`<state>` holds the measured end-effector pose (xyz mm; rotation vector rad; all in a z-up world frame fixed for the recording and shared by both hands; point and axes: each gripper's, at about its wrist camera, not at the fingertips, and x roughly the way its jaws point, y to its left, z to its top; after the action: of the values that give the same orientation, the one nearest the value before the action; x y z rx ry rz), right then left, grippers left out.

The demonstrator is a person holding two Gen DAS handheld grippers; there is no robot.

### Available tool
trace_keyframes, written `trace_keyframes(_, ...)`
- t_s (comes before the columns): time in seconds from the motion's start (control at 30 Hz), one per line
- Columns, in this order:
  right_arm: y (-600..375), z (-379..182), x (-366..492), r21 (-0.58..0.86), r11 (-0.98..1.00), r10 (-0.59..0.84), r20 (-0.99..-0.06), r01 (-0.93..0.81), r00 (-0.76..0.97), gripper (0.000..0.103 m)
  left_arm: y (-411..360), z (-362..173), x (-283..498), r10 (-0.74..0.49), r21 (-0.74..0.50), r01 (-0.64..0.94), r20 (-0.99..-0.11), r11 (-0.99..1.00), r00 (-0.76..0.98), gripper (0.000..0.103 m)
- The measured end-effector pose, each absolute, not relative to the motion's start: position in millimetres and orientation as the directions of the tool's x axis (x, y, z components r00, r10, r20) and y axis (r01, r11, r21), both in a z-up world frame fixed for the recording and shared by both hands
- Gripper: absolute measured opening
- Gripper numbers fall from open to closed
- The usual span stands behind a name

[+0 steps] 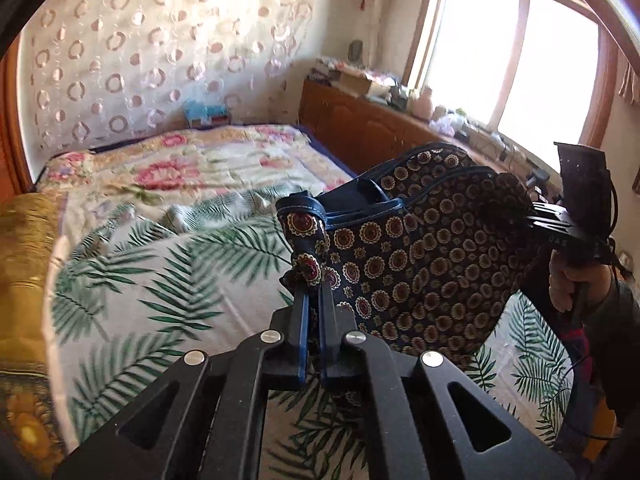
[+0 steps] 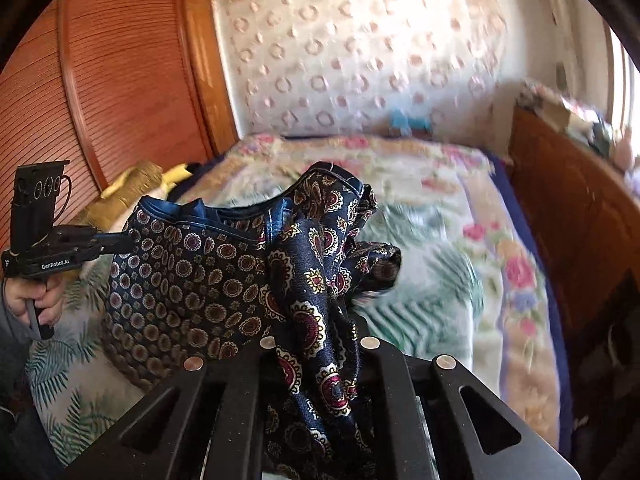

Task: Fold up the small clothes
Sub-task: 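Carry the folded shirt with both grippers toward the yellow plush toy, then lower the folded shirt beside the yellow plush toy and open both grippers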

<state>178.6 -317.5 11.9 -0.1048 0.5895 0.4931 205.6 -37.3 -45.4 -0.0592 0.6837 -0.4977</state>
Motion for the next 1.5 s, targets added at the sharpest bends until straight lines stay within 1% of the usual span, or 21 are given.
trace_keyframes(0.17, -267.8, 39.6, 192.6, -0.019, 0.83, 0.468, -0.52, -0.558, 0.714, 0.009, 15.5, -18.3, 184.9, -0.388, -0.194, 0.337, -0.528, 0.921, 0.756, 0.004)
trace_keyframes(0.33, -198.5, 67.2, 215.4, -0.077, 0.742, 0.557, -0.481, -0.665, 0.677, 0.009, 80.8, 6.1, 161.0, -0.271, -0.172, 0.214, -0.474, 0.962, 0.838, 0.004)
trace_keyframes(0.53, -111.8, 87.5, 257.0, -0.134, 0.63, 0.634, -0.48, -0.765, 0.606, 0.009, 148.3, 10.3, 132.6, -0.122, -0.162, 0.054, -0.443, 0.985, 0.888, 0.004)
trace_keyframes(0.63, -66.6, 86.0, 280.7, -0.162, 0.579, 0.656, -0.49, -0.799, 0.574, 0.009, 172.9, -6.2, 127.4, -0.059, -0.175, -0.025, -0.459, 0.984, 0.887, 0.004)
trace_keyframes(0.8, -4.1, 73.4, 311.9, -0.219, 0.512, 0.655, -0.527, -0.831, 0.542, 0.009, 196.0, -36.8, 120.5, 0.001, -0.197, -0.113, -0.496, 0.974, 0.868, 0.004)
trace_keyframes(1.03, 53.2, 78.9, 344.0, -0.278, 0.416, 0.677, -0.541, -0.866, 0.499, 0.009, 209.7, -56.0, 93.5, 0.041, -0.219, -0.175, -0.506, 0.96, 0.862, 0.004)
trace_keyframes(1.27, 97.6, 55.4, 371.3, -0.275, 0.394, 0.65, -0.591, -0.877, 0.478, 0.011, 216.0, -76.0, 91.0, 0.047, -0.247, -0.215, -0.547, 0.945, 0.836, 0.004)
trace_keyframes(1.3, 103.9, 54.5, 372.8, -0.269, 0.405, 0.643, -0.595, -0.874, 0.482, 0.012, 216.3, -77.7, 91.1, 0.048, -0.246, -0.217, -0.55, 0.945, 0.833, 0.004)
trace_keyframes(1.37, 110.6, 55.3, 379.0, -0.251, 0.439, 0.635, -0.592, -0.862, 0.496, 0.019, 217.3, -80.2, 91.6, 0.053, -0.239, -0.222, -0.557, 0.945, 0.829, 0.004)
trace_keyframes(1.43, 113.7, 56.9, 383.2, -0.247, 0.477, 0.624, -0.58, -0.843, 0.523, 0.037, 217.2, -79.5, 92.4, 0.058, -0.232, -0.224, -0.56, 0.947, 0.826, 0.004)
trace_keyframes(1.47, 111.8, 59.2, 386.2, -0.241, 0.499, 0.618, -0.575, -0.832, 0.537, 0.042, 216.6, -78.9, 92.6, 0.063, -0.225, -0.226, -0.562, 0.948, 0.825, 0.004)
trace_keyframes(1.5, 112.6, 59.6, 387.1, -0.235, 0.513, 0.614, -0.571, -0.825, 0.545, 0.051, 217.2, -78.6, 92.6, 0.068, -0.219, -0.228, -0.562, 0.949, 0.824, 0.004)
